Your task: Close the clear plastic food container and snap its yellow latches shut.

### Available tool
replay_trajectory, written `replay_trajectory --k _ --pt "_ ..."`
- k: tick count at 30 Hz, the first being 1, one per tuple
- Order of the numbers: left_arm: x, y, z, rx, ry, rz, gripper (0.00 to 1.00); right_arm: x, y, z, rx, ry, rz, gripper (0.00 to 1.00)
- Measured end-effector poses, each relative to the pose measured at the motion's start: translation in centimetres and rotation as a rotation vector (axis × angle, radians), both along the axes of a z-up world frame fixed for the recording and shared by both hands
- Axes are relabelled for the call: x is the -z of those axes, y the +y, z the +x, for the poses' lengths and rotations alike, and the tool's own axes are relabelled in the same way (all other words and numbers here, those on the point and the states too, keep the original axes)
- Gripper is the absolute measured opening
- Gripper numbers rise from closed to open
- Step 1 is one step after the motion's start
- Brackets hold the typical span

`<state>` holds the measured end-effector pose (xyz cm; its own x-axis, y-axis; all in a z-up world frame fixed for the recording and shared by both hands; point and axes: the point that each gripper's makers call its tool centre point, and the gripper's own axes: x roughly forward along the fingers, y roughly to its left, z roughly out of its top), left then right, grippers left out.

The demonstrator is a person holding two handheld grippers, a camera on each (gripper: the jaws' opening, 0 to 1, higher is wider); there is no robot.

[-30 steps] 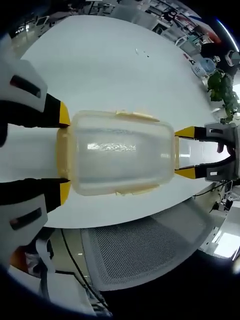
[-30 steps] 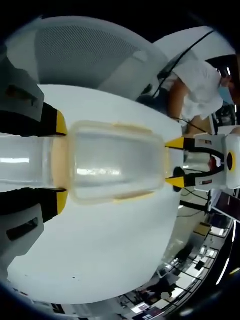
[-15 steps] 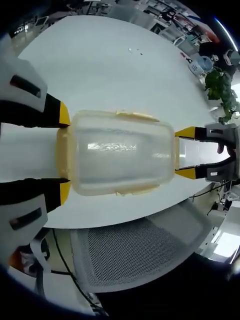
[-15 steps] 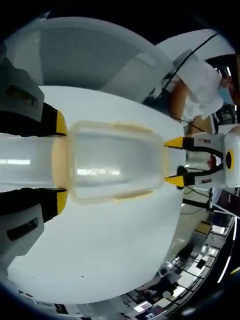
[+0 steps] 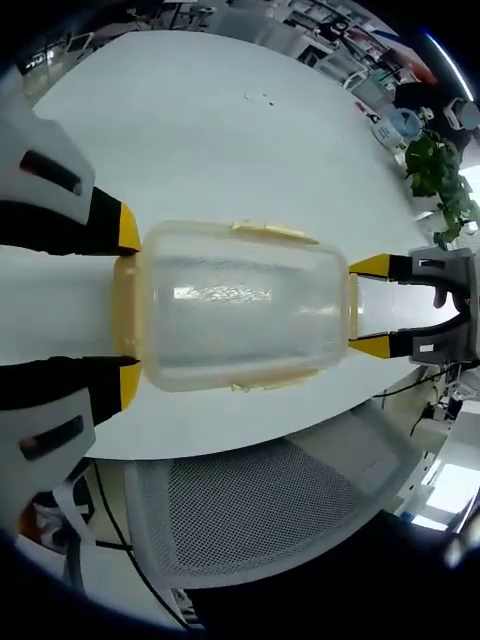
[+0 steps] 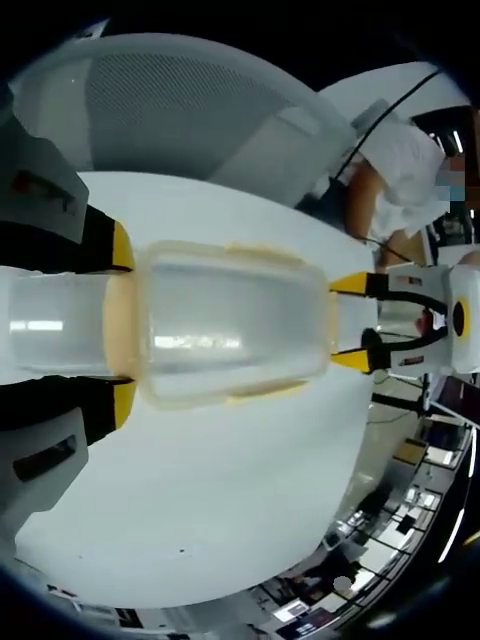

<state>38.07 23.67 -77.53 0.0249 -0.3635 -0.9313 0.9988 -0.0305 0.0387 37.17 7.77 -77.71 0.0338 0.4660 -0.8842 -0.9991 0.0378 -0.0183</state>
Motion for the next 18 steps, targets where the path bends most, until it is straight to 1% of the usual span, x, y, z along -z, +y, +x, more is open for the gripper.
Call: replay_trajectory --k 9,13,18 --pt "0.0 -1.1 0.2 0.003 0.001 -0.009 0.38 0.0 -1.0 0.2 -0.005 -0.004 -0.010 0.38" --pt "0.2 -1.4 0.3 0.002 -0.002 0.000 0.38 0.0 -1.4 0.3 -0.005 -0.006 -0.011 0.38" --pt "0.2 -2.3 0.1 0.009 0.001 -0.006 0.38 0.2 -2.3 0.0 -0.006 -0.005 -0.024 0.38"
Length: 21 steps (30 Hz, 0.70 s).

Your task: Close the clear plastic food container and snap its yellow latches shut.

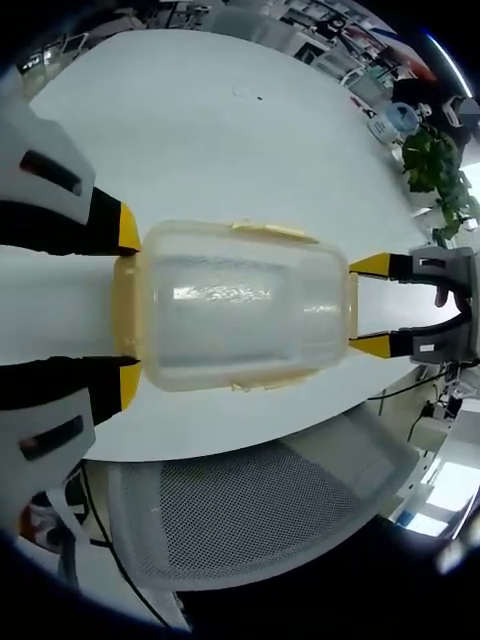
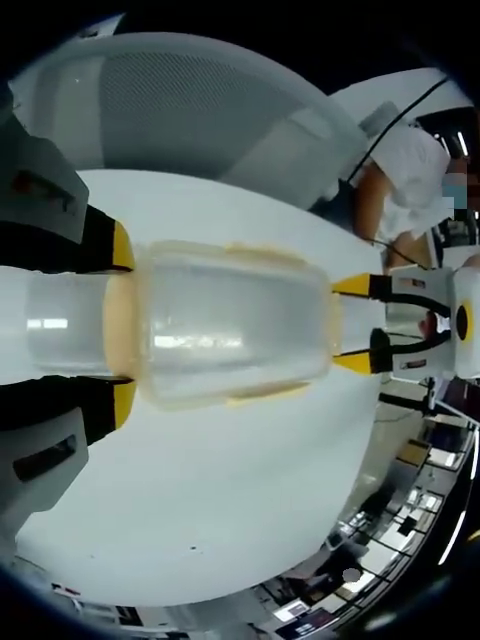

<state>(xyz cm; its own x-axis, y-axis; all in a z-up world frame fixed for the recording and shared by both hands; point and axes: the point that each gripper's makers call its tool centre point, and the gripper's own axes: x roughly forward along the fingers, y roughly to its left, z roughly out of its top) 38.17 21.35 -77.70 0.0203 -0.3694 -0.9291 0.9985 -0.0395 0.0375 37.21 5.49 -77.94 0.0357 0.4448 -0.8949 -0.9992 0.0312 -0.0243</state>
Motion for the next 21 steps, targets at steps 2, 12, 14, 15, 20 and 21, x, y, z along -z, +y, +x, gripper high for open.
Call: replay_trajectory --k 2,12,14,15,20,21 --pt "0.0 -0.4 0.0 0.002 0.000 -0.006 0.38 0.0 -0.4 -0.1 0.002 -0.001 -0.003 0.38" --pt "0.2 -2.1 0.1 0.013 -0.002 -0.001 0.38 0.3 -2.2 -0.1 0.013 0.000 -0.017 0.38" --pt "0.2 -2.5 0.1 0.013 0.001 -0.005 0.38 0.3 -2.6 0.0 0.016 0.001 -0.019 0.38" --pt "0.2 -2.8 0.2 0.015 -0.001 -0.005 0.38 0.3 -2.8 0.0 0.017 0.002 -0.019 0.38" --pt "0.3 -3.5 0.3 0.019 0.001 -0.005 0.38 0.5 -3.5 0.0 0.020 0.004 -0.025 0.38" --pt "0.3 -3.6 0.4 0.019 0.002 -0.006 0.38 0.5 -3.6 0.0 0.021 0.005 -0.025 0.38"
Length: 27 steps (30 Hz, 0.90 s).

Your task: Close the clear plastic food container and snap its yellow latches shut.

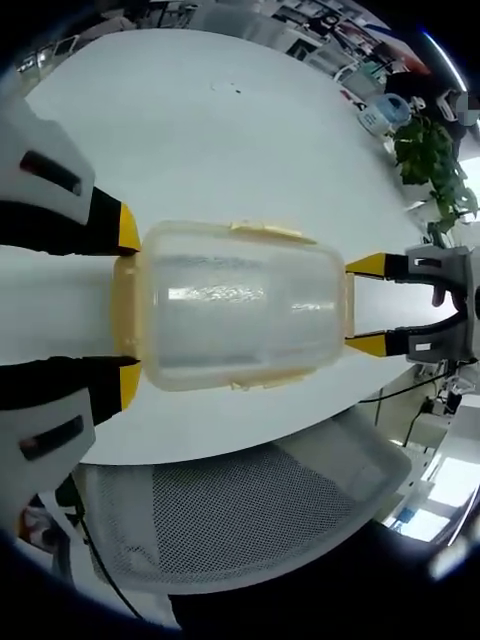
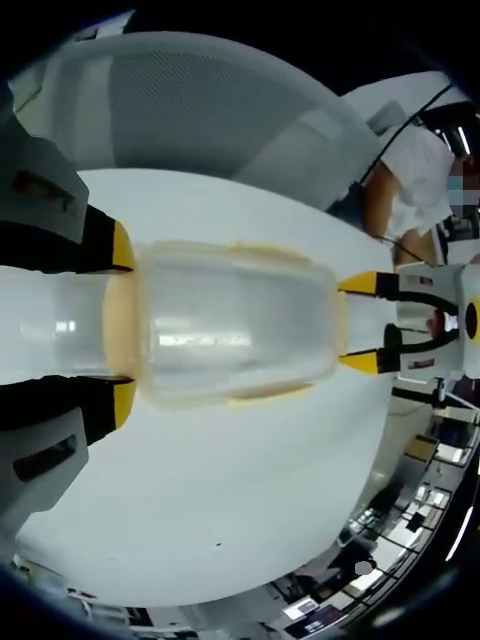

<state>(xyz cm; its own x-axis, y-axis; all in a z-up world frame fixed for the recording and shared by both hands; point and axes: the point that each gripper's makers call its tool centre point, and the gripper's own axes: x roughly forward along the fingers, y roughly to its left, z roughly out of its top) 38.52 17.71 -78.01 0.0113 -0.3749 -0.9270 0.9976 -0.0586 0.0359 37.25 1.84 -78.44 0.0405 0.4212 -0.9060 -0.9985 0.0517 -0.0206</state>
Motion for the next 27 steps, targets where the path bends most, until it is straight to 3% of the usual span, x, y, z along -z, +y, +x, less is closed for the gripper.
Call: replay_trajectory --k 27 --pt "0.5 -3.3 -0.4 -0.004 0.025 -0.019 0.38 0.2 -3.3 -0.1 0.014 0.021 -0.017 0.38"
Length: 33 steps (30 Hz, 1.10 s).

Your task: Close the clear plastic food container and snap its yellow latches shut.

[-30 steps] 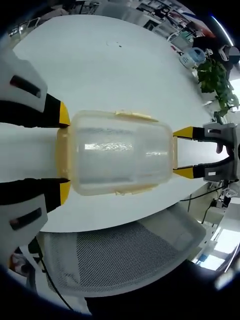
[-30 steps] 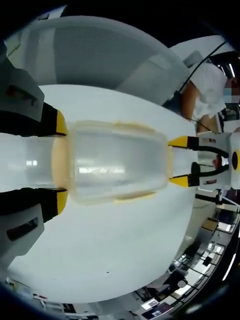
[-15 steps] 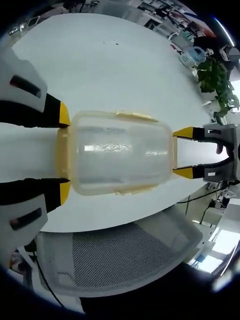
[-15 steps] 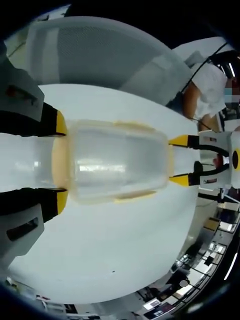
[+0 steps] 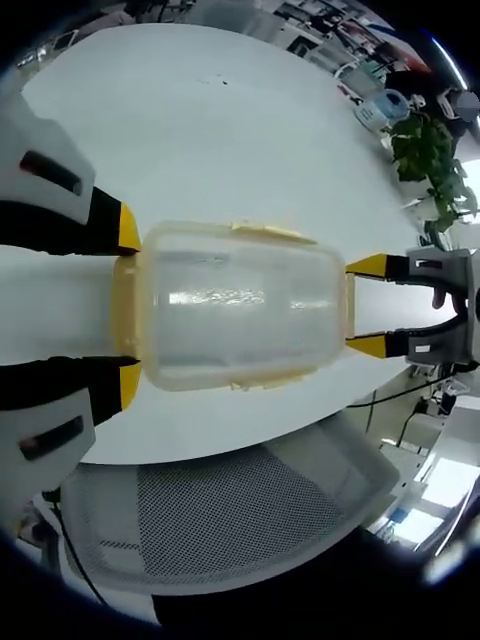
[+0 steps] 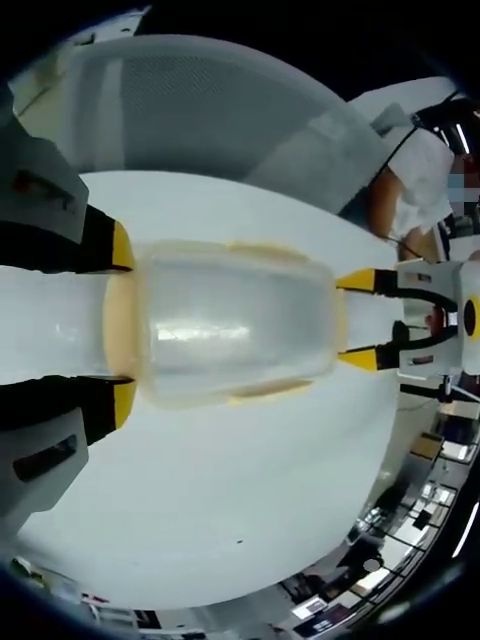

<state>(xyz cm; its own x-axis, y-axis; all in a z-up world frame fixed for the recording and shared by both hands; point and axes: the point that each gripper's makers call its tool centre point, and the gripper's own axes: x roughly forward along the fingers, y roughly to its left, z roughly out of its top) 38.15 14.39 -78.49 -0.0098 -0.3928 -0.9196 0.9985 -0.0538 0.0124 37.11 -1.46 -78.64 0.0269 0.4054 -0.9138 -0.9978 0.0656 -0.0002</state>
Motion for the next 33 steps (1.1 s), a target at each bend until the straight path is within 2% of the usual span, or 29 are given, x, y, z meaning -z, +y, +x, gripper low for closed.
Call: replay_trajectory --k 7,33 --pt "0.1 -1.2 -0.5 0.005 0.015 -0.004 0.38 0.2 -1.2 -0.6 -0.001 0.006 -0.014 0.38" --pt "0.6 -4.7 -0.7 0.003 0.018 -0.031 0.38 0.6 -4.7 -0.8 0.018 0.006 -0.039 0.38"
